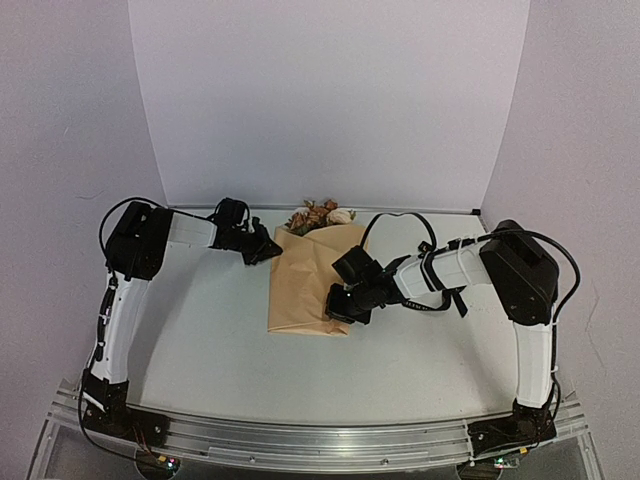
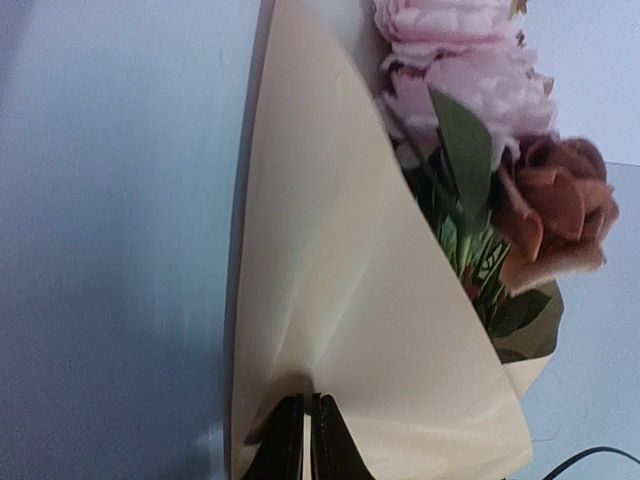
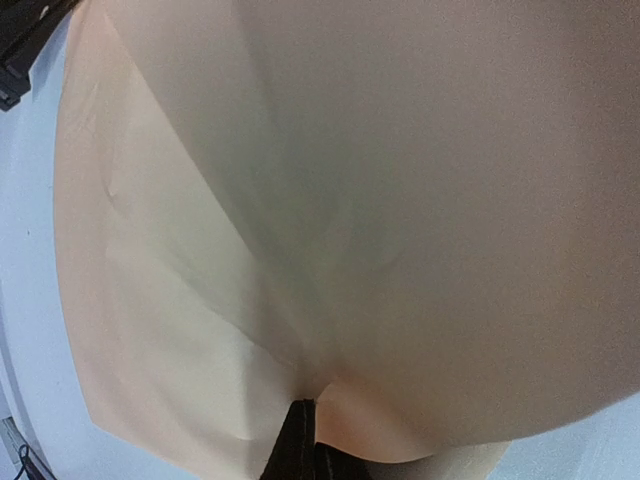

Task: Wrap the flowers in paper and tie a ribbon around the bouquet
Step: Press the fold line of the folded wrapping paper.

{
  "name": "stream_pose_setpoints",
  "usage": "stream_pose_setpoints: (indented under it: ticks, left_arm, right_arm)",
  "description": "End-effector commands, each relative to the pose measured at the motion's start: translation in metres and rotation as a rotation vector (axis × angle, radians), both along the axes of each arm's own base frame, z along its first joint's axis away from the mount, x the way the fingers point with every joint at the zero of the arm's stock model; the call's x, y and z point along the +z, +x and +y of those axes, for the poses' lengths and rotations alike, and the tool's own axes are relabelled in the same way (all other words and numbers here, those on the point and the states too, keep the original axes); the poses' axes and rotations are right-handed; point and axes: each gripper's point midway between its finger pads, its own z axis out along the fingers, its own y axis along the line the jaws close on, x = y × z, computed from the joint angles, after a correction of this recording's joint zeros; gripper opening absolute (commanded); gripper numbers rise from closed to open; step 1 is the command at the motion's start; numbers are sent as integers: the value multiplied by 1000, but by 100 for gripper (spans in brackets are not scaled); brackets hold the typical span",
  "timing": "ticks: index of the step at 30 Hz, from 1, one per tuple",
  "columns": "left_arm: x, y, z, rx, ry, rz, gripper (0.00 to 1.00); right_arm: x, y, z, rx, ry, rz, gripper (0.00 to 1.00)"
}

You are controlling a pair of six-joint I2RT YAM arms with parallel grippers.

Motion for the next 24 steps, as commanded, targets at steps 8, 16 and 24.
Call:
stream_pose_setpoints:
  ticks: [8,16,24]
  left_arm:
    - [-47,75,51,162,36,41,8]
    - [-18,107,57,150,-36,-39,9]
    - [62,106,62,117,-60,-190,12]
  right_arm:
    - [-26,-13,-14,16,-71,66,0]
    - [-13,-7,-13,17,-56,49,0]
    - [62,17,-4,13,44,-54,20]
